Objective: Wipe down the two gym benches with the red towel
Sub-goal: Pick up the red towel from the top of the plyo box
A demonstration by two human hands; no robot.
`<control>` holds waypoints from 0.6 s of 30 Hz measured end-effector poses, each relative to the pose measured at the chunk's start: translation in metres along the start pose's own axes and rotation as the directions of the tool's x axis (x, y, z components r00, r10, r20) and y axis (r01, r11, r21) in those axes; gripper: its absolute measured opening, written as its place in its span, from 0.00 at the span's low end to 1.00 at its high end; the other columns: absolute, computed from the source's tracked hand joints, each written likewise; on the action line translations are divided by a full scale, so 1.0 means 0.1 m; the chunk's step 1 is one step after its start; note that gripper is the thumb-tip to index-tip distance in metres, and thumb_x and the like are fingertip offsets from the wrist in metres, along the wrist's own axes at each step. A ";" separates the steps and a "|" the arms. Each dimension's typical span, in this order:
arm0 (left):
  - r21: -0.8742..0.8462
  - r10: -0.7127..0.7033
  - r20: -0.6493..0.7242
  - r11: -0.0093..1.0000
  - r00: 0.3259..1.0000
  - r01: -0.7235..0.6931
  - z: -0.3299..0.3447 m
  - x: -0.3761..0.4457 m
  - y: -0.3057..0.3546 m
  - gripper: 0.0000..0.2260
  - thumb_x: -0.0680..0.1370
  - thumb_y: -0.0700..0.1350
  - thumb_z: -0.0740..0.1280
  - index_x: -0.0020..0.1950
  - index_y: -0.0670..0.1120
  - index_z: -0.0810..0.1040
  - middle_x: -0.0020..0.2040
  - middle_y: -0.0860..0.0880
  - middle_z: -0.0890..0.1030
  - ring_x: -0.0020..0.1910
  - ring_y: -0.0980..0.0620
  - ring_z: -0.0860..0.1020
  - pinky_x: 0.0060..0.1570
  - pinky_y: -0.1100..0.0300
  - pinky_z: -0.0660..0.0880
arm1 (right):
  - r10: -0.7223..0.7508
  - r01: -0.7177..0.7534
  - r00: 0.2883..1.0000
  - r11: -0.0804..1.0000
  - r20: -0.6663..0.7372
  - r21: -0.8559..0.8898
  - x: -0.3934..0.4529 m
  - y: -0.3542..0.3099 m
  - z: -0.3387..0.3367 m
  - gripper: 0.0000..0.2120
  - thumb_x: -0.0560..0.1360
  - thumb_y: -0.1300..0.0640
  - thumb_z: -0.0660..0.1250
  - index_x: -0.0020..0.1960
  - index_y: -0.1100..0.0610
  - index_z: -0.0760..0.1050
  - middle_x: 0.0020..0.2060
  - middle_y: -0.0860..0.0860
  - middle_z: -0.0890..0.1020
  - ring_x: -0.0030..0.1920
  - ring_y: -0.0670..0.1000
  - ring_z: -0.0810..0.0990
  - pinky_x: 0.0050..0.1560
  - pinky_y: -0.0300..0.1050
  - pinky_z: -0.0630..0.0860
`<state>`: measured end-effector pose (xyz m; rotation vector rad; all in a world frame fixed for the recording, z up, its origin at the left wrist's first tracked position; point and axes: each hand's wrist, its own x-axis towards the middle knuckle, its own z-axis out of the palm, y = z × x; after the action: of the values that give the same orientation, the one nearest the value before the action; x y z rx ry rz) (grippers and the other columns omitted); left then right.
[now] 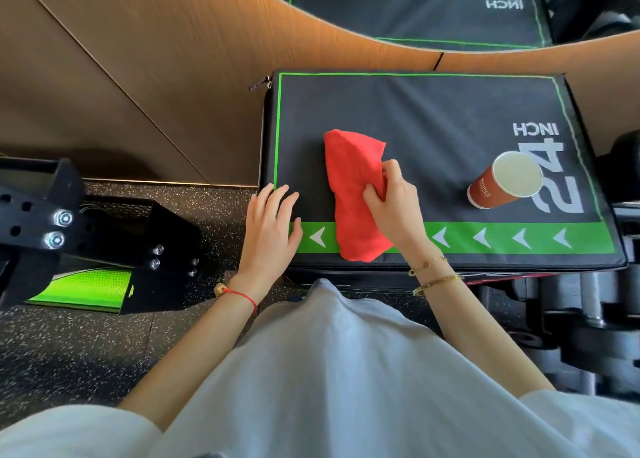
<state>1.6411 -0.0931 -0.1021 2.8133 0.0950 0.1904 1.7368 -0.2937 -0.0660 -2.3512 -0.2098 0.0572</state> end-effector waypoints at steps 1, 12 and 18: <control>-0.002 0.006 0.004 1.000 1.000 -0.006 -0.01 0.00 0.02 0.19 0.80 0.43 0.61 0.71 0.43 0.71 0.70 0.45 0.71 0.74 0.43 0.65 0.74 0.42 0.60 | 0.021 -0.020 1.000 0.999 -0.015 0.043 -0.03 0.00 -0.03 0.08 0.75 0.60 0.63 0.49 0.61 0.65 0.32 0.53 0.72 0.35 0.60 0.69 0.36 0.49 0.59; -0.160 0.163 0.008 0.974 0.987 -0.159 -0.10 -0.03 0.19 0.16 0.79 0.41 0.64 0.68 0.42 0.75 0.65 0.46 0.77 0.69 0.45 0.71 0.72 0.50 0.66 | 0.192 -0.150 0.972 0.951 -0.136 0.271 -0.57 0.08 -0.35 0.06 0.73 0.63 0.66 0.46 0.57 0.70 0.30 0.44 0.72 0.30 0.43 0.66 0.35 0.39 0.65; -0.246 0.368 0.056 0.906 0.928 -0.344 -0.26 0.05 0.15 0.16 0.78 0.39 0.66 0.66 0.43 0.76 0.64 0.47 0.78 0.68 0.46 0.72 0.70 0.50 0.67 | 0.322 -0.228 0.900 0.922 -0.293 0.313 -1.08 -0.08 -0.27 0.06 0.72 0.64 0.67 0.45 0.58 0.71 0.31 0.50 0.75 0.32 0.43 0.68 0.35 0.38 0.66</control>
<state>1.6433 -0.0992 -0.0723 2.5750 -0.4420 0.1310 1.6325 -0.3252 -0.0438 -2.0578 0.2906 -0.1727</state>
